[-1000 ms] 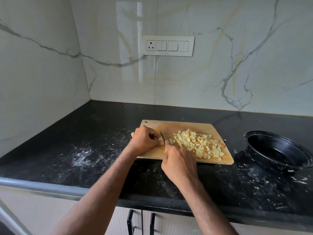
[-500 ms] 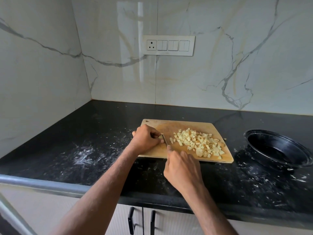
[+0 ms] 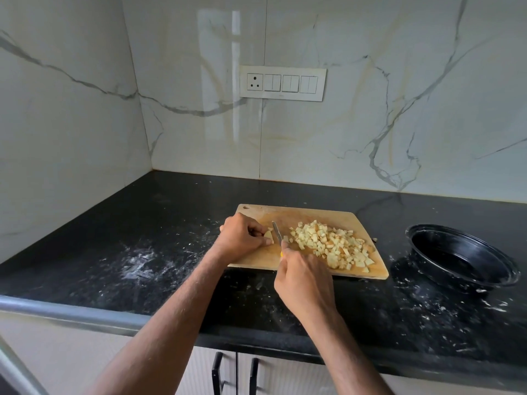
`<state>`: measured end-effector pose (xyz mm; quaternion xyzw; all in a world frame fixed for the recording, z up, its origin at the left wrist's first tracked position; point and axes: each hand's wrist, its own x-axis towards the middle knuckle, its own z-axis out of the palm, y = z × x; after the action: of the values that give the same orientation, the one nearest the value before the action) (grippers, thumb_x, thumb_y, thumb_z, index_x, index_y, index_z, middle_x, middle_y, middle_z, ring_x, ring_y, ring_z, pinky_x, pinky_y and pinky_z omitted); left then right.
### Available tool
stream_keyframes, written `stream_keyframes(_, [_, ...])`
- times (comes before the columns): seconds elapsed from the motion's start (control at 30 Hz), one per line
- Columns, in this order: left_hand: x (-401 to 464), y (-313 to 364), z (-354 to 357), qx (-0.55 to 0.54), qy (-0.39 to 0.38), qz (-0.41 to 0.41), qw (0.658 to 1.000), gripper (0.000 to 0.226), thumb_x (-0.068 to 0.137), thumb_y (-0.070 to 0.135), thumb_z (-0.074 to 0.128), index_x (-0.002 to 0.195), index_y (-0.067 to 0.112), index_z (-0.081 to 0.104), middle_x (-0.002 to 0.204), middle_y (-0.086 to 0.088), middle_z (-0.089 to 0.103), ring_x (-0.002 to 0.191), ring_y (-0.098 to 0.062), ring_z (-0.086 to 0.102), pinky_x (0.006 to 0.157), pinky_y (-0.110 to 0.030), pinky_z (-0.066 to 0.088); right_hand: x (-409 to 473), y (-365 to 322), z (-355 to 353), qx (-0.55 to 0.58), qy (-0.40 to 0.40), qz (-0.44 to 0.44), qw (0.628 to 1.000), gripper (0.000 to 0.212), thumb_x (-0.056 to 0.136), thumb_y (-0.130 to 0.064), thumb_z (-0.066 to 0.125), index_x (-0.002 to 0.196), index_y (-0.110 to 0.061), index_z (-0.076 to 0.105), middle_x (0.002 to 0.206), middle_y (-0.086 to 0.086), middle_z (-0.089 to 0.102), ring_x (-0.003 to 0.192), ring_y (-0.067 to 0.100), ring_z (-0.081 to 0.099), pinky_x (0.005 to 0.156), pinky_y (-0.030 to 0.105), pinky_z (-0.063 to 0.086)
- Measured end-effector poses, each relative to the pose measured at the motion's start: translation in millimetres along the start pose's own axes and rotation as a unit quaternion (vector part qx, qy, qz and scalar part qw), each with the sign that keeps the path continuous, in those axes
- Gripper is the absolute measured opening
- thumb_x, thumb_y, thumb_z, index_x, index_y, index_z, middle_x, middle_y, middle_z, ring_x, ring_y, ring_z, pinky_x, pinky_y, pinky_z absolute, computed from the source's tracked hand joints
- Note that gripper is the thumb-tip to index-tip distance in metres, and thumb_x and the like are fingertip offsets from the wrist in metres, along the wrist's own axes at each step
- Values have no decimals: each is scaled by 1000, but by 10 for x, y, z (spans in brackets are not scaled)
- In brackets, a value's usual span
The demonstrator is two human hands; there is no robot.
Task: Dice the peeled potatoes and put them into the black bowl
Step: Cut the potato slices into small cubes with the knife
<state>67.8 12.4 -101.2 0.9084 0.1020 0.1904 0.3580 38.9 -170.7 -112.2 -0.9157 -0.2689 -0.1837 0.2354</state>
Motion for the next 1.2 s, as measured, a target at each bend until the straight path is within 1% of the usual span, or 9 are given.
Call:
stream_keyframes(0.1, [6, -16, 1, 5, 1, -2, 1000, 30, 67, 35, 93, 92, 23, 81, 74, 21, 68, 82, -5, 68, 92, -42, 55, 58, -42, 28, -9, -4, -7, 1000, 41, 102, -29, 47, 142, -22, 53, 69, -8, 62, 50, 3, 52, 47, 21, 50])
stream_keyframes(0.33, [29, -12, 4, 0, 0, -1, 1000, 27, 69, 31, 92, 92, 20, 81, 74, 19, 67, 83, -10, 67, 92, -45, 55, 105, -63, 64, -23, -10, -14, 1000, 39, 102, -28, 48, 139, -23, 56, 73, -8, 63, 54, 4, 54, 52, 24, 54])
stream_keyframes(0.5, [51, -23, 9, -13, -2, -8, 1000, 23, 68, 30, 93, 86, 22, 81, 80, 14, 73, 85, -12, 69, 93, -47, 53, 119, -78, 69, -24, -19, -12, 999, 38, 102, -28, 46, 138, -22, 55, 78, -5, 62, 60, 8, 57, 55, 27, 54])
stream_keyframes(0.6, [58, -23, 2, -14, -8, -10, 1000, 20, 68, 29, 93, 83, 24, 81, 77, 16, 72, 87, -13, 68, 94, -47, 52, 131, -73, 42, -15, -25, -20, 999, 37, 101, -26, 49, 136, -22, 57, 82, -6, 64, 63, 8, 59, 57, 27, 55])
stream_keyframes(0.73, [65, -17, -7, -15, -20, -16, 1000, 19, 66, 28, 93, 79, 30, 80, 75, 24, 69, 90, -11, 67, 97, -48, 50, 109, -47, 19, -16, -33, -29, 999, 29, 101, -25, 51, 128, -20, 62, 78, -9, 61, 56, 3, 52, 50, 17, 42])
stream_keyframes(0.8, [63, -5, -11, -14, -20, -17, 1000, 19, 66, 27, 93, 79, 31, 79, 74, 27, 67, 92, -10, 66, 98, -49, 49, 66, -33, 15, -20, -41, -30, 998, 28, 101, -25, 50, 124, -18, 63, 75, -9, 59, 55, 4, 52, 51, 22, 48])
stream_keyframes(0.93, [41, 15, -7, -6, -16, -11, 1000, 18, 69, 26, 92, 82, 30, 80, 74, 27, 66, 90, -8, 66, 99, -50, 49, -118, 0, -61, -31, -43, -34, 998, 39, 101, -23, 48, 139, -21, 55, 79, -6, 63, 59, 8, 55, 52, 24, 45])
stream_keyframes(1.1, [-2, 8, -27, -3, -17, 6, 1000, 22, 70, 31, 91, 89, 27, 82, 80, 20, 72, 87, -7, 67, 96, -47, 52, -276, 81, -182, -11, -25, -5, 1000, 42, 103, -27, 48, 144, -25, 51, 82, -10, 67, 59, 5, 53, 49, 11, 38])
stream_keyframes(1.2, [-37, 22, -24, -7, 2, 2, 1000, 24, 69, 30, 92, 90, 24, 81, 80, 14, 73, 81, -4, 68, 91, -40, 56, -241, 103, -179, 19, -14, 20, 1000, 38, 101, -27, 49, 138, -26, 58, 76, -11, 67, 56, 3, 57, 50, 15, 49])
